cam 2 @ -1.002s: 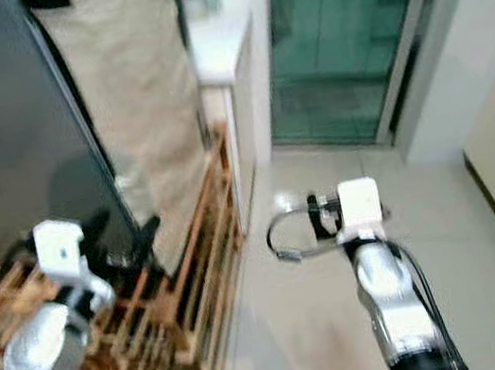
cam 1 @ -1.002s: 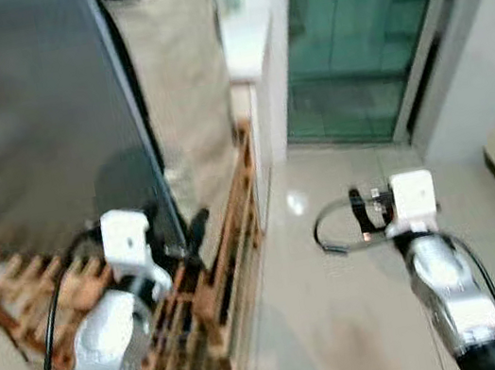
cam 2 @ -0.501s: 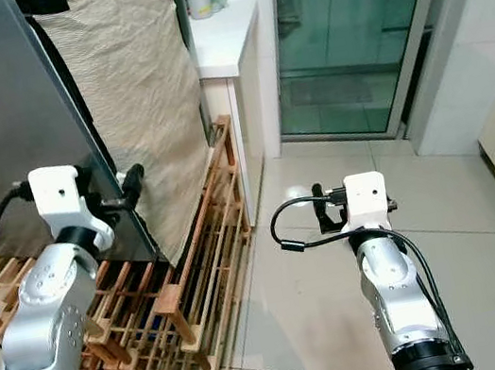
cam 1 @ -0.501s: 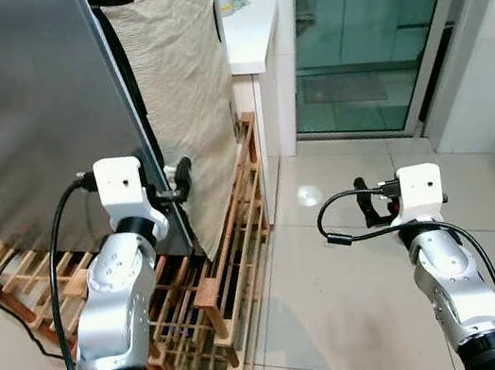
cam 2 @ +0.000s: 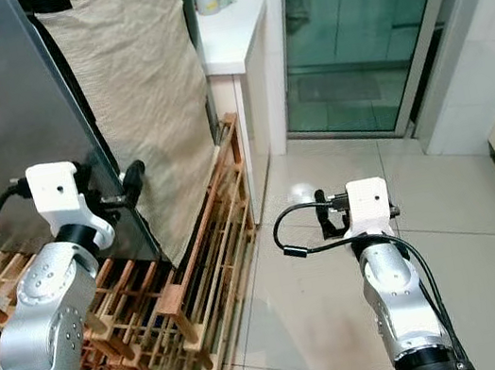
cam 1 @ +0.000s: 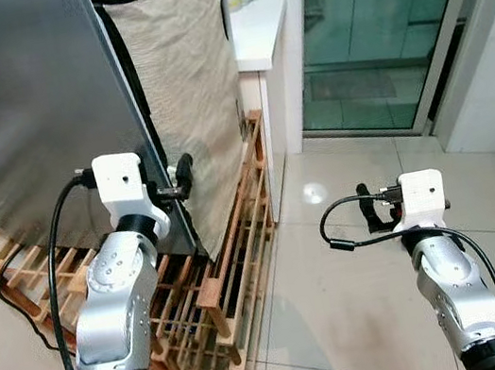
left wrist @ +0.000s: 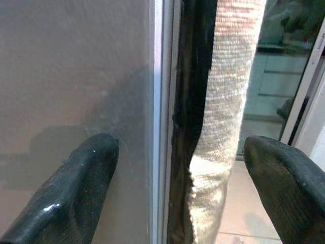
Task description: Restocking fridge
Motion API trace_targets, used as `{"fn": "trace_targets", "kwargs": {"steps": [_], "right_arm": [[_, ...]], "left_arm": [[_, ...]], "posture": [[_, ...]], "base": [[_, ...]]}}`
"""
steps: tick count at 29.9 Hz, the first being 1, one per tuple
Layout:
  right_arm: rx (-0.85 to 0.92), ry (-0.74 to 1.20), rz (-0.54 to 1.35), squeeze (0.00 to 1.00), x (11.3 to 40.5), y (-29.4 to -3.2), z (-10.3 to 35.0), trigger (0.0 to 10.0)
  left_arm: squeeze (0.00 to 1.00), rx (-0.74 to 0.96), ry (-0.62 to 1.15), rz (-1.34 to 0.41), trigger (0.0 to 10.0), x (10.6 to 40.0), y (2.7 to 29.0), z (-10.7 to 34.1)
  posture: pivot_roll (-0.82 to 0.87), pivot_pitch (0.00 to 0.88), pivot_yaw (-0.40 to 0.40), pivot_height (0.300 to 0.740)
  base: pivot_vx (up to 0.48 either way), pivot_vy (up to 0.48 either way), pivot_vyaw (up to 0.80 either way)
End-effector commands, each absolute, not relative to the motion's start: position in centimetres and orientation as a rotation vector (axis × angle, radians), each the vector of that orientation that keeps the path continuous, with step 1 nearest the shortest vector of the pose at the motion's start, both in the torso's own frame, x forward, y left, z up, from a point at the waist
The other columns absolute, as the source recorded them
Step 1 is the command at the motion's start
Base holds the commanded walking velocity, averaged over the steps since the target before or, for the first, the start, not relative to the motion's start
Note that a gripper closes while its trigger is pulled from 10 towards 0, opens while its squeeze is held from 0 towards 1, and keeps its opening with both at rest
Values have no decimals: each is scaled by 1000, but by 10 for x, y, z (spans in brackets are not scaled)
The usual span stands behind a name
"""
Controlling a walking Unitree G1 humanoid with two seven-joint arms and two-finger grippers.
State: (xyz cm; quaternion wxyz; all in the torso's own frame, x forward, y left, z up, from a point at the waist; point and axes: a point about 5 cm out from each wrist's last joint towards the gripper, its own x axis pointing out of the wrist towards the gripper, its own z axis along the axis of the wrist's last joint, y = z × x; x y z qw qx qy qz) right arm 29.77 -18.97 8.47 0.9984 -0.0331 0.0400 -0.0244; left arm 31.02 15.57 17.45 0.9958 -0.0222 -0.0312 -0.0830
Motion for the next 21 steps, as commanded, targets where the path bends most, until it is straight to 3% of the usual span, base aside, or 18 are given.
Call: {"fn": "trace_targets", "kwargs": {"steps": [1, 21], "right_arm": [[-71, 78, -58, 0, 296, -194, 86, 10000], [-84, 88, -35, 0, 299, -192, 85, 10000]], "left_arm": [[0, -48, -56, -178, 10000, 308, 152, 177], [0, -75, -21, -177, 10000, 294, 145, 173]], "posture": [[-73, 0, 48, 728], [-55, 0, 23, 728]], "base": [[0, 0, 0], [0, 0, 0]]}}
